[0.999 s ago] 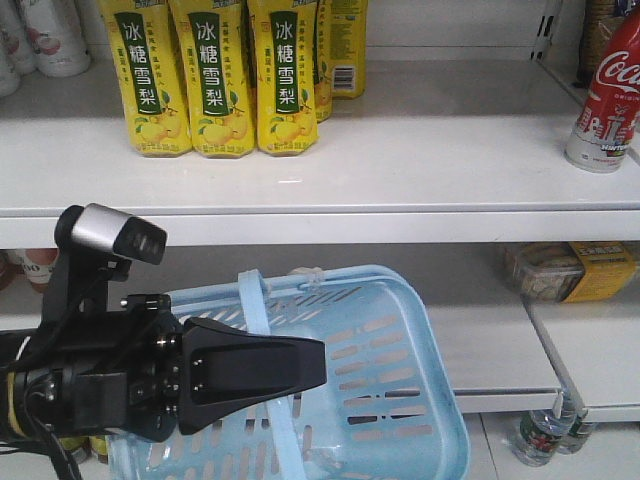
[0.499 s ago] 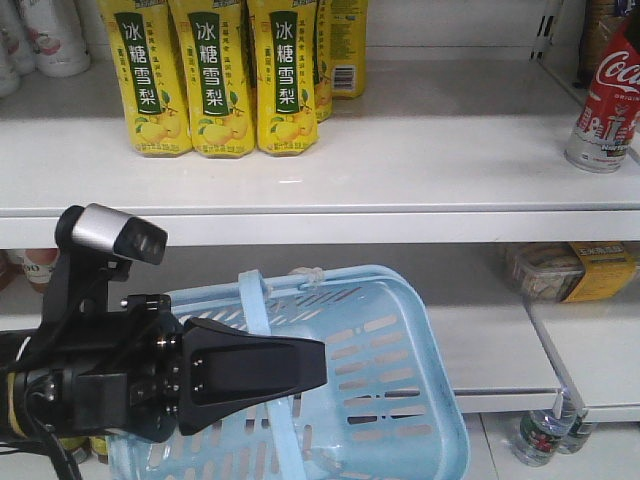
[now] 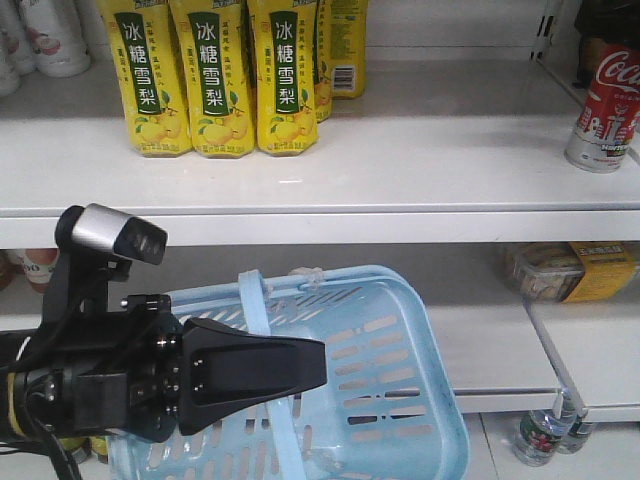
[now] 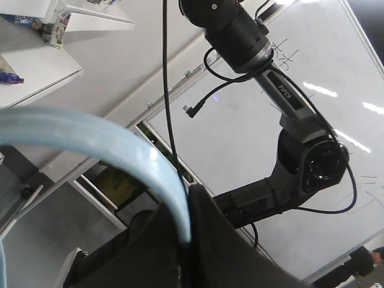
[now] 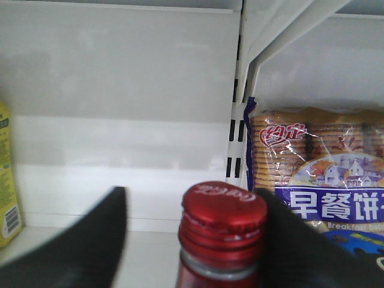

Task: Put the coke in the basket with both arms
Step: 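Position the open right gripper around the red Coca-Cola bottle, then close the right gripper on the bottle's neck and lift it off the shelf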

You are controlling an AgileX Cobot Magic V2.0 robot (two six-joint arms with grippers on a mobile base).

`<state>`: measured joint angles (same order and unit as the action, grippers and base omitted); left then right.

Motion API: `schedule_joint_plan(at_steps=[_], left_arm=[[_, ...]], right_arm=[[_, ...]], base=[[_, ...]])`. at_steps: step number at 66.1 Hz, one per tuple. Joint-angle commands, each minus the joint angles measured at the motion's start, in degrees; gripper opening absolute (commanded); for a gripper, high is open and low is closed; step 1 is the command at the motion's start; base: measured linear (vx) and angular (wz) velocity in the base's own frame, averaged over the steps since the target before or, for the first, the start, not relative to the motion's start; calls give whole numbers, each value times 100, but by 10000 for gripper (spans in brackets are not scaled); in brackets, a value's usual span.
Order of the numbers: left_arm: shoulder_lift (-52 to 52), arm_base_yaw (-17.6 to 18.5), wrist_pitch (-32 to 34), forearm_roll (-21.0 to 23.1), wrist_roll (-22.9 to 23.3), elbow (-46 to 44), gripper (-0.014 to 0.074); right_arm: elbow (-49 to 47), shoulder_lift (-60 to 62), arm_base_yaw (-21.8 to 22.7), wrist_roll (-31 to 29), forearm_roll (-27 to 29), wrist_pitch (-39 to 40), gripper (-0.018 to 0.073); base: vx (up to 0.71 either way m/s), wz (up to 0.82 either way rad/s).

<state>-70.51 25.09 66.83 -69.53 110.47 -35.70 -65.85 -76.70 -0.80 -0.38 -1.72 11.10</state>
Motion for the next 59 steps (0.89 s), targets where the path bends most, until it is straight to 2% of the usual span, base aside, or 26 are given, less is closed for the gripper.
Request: schedule_joint_plan(at_steps=[1, 10, 24, 40, 50, 54, 59], left_arm=[[144, 19, 1227, 464, -51, -129, -7], [144, 19, 1227, 464, -51, -129, -7], [144, 19, 1227, 464, -51, -129, -7], [144, 19, 1227, 464, -51, -129, -7], [144, 19, 1227, 464, -51, -129, -7], [144, 19, 1227, 464, -51, -129, -7], [144, 19, 1227, 464, -51, -129, -7]], right_arm=[[-212, 150, 35, -103, -54, 351, 216], [-201, 228, 30, -103, -135, 145, -17], [-201, 789, 11, -96, -165, -1206, -9], [-201, 2027, 11, -101, -135, -2866, -6], [-190, 2709, 11, -290, 668, -4215, -5], [-115, 2902, 11, -675, 1327, -4623, -5], [100, 3103, 11, -1440, 2476, -4785, -5]], base=[[0, 0], [0, 0], [0, 0], [0, 0], [0, 0], [0, 0], [0, 0]])
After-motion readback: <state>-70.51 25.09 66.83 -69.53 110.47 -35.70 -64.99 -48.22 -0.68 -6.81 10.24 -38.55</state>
